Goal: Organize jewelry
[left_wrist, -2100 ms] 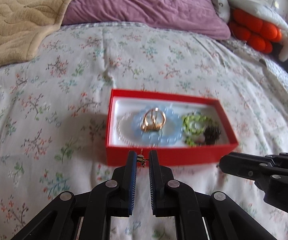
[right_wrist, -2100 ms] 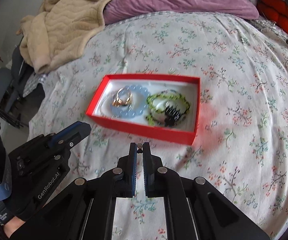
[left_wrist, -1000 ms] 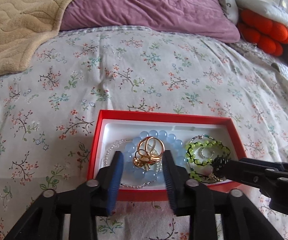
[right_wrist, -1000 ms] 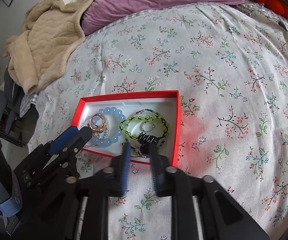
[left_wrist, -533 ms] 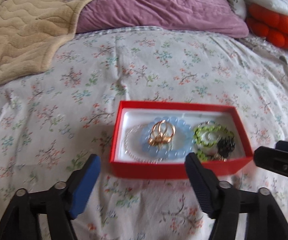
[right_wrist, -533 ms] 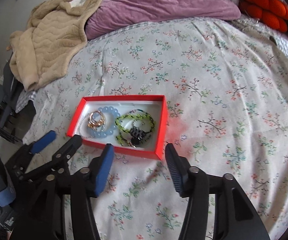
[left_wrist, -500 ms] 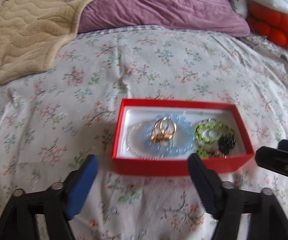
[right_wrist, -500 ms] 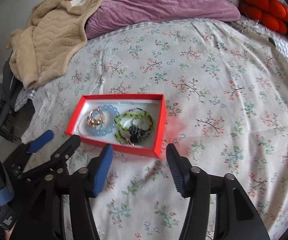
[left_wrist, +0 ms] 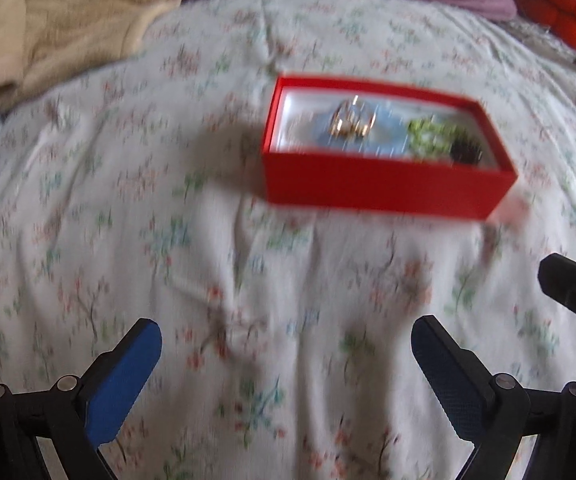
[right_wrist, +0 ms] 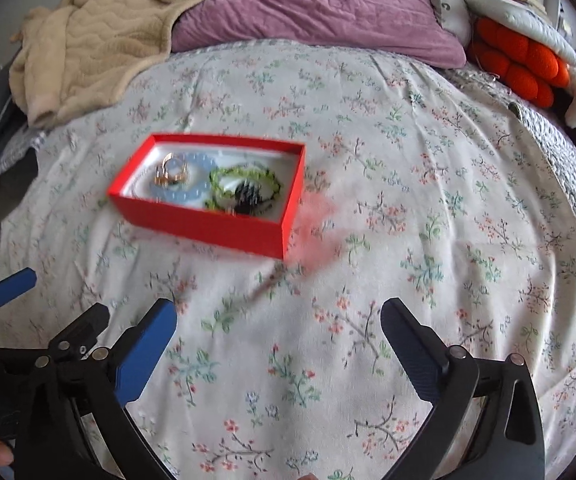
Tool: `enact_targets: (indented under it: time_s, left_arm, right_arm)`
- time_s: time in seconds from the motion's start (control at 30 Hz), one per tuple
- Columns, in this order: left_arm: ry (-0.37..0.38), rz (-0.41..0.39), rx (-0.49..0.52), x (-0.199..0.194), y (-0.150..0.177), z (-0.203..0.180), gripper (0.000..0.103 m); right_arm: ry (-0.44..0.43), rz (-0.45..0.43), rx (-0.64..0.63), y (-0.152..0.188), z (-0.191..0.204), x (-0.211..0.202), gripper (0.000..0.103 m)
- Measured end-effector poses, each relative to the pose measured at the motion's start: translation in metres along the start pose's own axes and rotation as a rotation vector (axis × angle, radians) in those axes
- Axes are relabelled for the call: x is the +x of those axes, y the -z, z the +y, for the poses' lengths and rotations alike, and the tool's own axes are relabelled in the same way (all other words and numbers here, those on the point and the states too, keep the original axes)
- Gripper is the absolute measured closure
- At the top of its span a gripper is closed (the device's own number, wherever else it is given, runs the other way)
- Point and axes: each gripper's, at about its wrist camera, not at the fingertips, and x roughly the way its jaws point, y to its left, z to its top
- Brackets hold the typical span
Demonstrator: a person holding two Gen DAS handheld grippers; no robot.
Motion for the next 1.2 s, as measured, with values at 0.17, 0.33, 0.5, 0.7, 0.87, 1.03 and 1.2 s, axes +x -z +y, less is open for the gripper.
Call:
enact_targets:
  time_s: [0.17,0.33,0.5,0.7,0.87,1.03,1.2]
  left_arm:
    - [-0.029,0.013,-0.009,0.003,0.013,0.009,0.0]
    - [-0.027,0.019,-0.034,0.005,0.016,0.014,0.0]
    - [-0.025,0.015,-0.054,0.007,0.015,0.013,0.0]
    - [-0.03,0.016,-0.056,0.009,0.013,0.012,0.0]
    - [-0.034,0.021,-0.057,0.01,0.012,0.011,0.0]
    - [-0.048,0.026,-0.048,0.012,0.012,0.011,0.0]
    - [-0.058,0.029,-0.034,0.012,0.013,0.011,0.0]
  right_arm:
    - [0.04,0.045,-0.035,0.015,0.007,0.006,0.0]
    - [0.061,0.049,-0.03,0.02,0.011,0.007,0.0]
    - [0.072,0.053,-0.02,0.021,0.014,0.01,0.0]
    - [0.076,0.062,-0.013,0.02,0.015,0.016,0.0]
    - [0.079,0.066,-0.007,0.019,0.014,0.018,0.0]
    - [0.08,0.071,-0.007,0.019,0.015,0.02,0.0]
    - [0.081,0.07,-0.005,0.019,0.015,0.02,0.0]
